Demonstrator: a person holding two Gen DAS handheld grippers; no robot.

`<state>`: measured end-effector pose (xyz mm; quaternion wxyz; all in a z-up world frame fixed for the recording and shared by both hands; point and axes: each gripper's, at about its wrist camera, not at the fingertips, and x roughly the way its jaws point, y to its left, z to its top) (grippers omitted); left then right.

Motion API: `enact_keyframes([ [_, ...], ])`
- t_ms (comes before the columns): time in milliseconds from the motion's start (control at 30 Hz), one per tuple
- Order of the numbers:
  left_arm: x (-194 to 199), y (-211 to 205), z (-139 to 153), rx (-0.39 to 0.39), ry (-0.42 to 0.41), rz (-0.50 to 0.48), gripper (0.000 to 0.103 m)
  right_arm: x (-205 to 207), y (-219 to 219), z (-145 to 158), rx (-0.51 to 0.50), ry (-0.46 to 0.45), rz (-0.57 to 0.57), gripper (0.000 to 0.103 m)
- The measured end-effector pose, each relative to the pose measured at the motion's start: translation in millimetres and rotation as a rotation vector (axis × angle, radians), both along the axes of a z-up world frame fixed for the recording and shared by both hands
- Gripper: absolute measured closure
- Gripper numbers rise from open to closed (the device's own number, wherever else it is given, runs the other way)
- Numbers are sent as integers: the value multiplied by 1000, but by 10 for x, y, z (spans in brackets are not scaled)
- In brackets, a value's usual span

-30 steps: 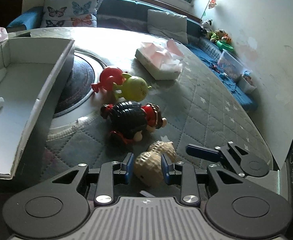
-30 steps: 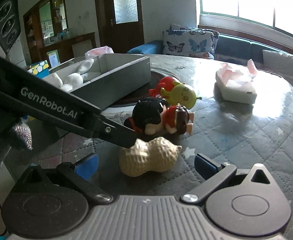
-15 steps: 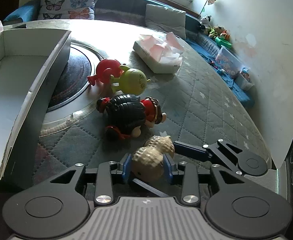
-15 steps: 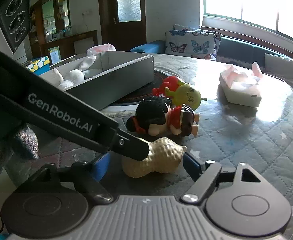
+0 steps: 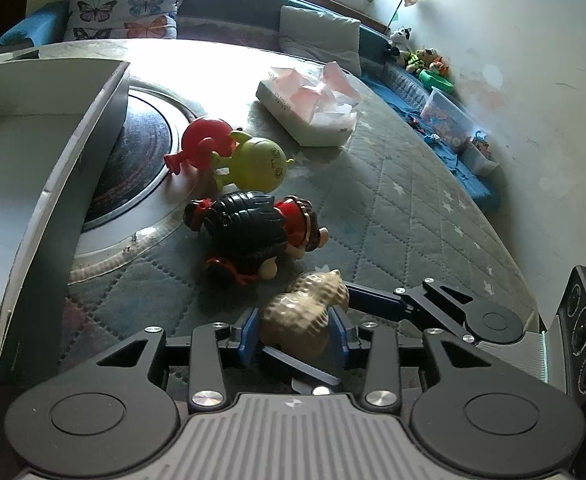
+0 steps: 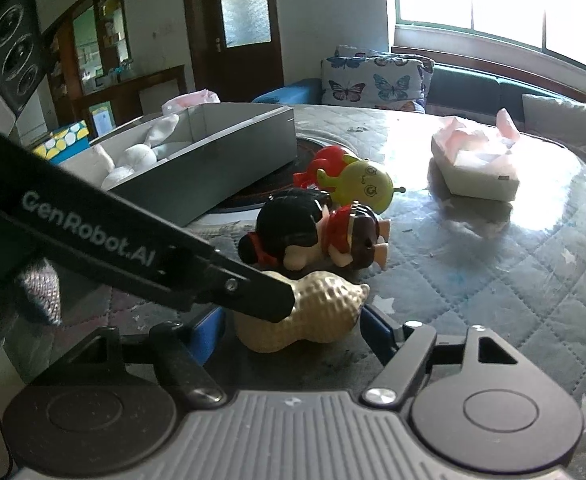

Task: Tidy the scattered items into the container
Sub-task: 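Close the left gripper on the peanut toy while the right gripper clamps its other side, then lift the peanut toy with both grippers and carry it over the grey box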

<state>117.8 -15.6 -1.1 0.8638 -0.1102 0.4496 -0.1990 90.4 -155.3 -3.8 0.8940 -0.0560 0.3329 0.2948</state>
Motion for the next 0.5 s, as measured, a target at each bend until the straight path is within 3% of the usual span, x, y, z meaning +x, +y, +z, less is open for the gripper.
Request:
enact_keyframes([
  [133,22,-1,-13,-8,13,8,60,3,18,1,-7,-14,-7,27],
  [233,23,-22,-30,8,10,3,58,-5,12,22,-9,-28,-9,34],
  [500,-12,28,-23,-19,11,10,58,-24,14,47,-15,-28,-8,34],
])
